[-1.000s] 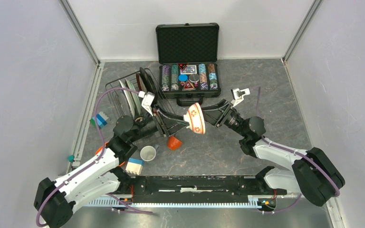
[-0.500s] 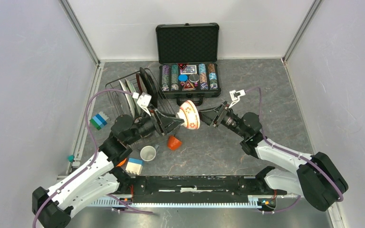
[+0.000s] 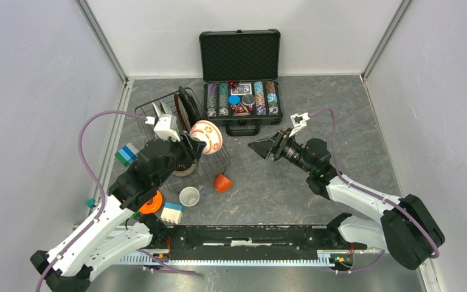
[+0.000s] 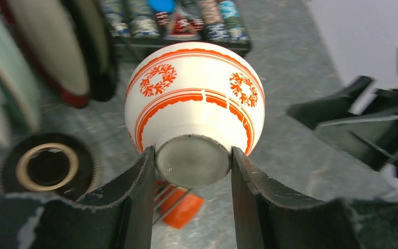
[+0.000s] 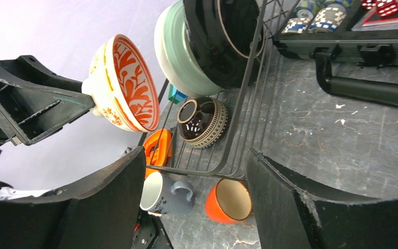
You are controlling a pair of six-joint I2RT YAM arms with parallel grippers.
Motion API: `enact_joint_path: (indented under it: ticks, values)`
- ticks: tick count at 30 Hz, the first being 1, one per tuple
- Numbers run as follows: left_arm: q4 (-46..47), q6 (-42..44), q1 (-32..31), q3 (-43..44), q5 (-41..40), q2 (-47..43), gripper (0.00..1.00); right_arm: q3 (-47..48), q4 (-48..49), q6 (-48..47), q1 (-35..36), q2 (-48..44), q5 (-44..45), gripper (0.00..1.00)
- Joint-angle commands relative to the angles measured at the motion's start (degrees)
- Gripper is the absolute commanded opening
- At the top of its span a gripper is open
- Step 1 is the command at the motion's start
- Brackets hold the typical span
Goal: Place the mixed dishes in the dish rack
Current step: Turn the bowl upside down on the dish rack.
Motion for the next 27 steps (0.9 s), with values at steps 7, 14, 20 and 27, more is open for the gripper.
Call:
enact_joint_path:
  ticks: [7, 14, 20, 27]
  values:
    - [-15.68, 7.17, 0.49, 8.84, -8.42, 9.03, 0.02, 2.09, -0.65, -2.61, -1.96, -1.53, 0.82, 0.75]
    - [-16.13, 9.21, 0.59, 10.86, -6.25, 17.59, 0.02, 1.57, -0.14, -2.29, -2.92, -2.31, -0.46, 0.75]
    - [-15.23, 11.13, 0.77, 12.39, -2.95, 23.12, 0.02, 0.71, -0.30, -2.26, -4.26, -4.11, -0.84, 0.75]
    - [-14.87, 11.96, 1.03, 12.08, -0.83, 28.12, 0.02, 0.15, -0.32, -2.17, -5.43, -5.09, -1.37, 0.75]
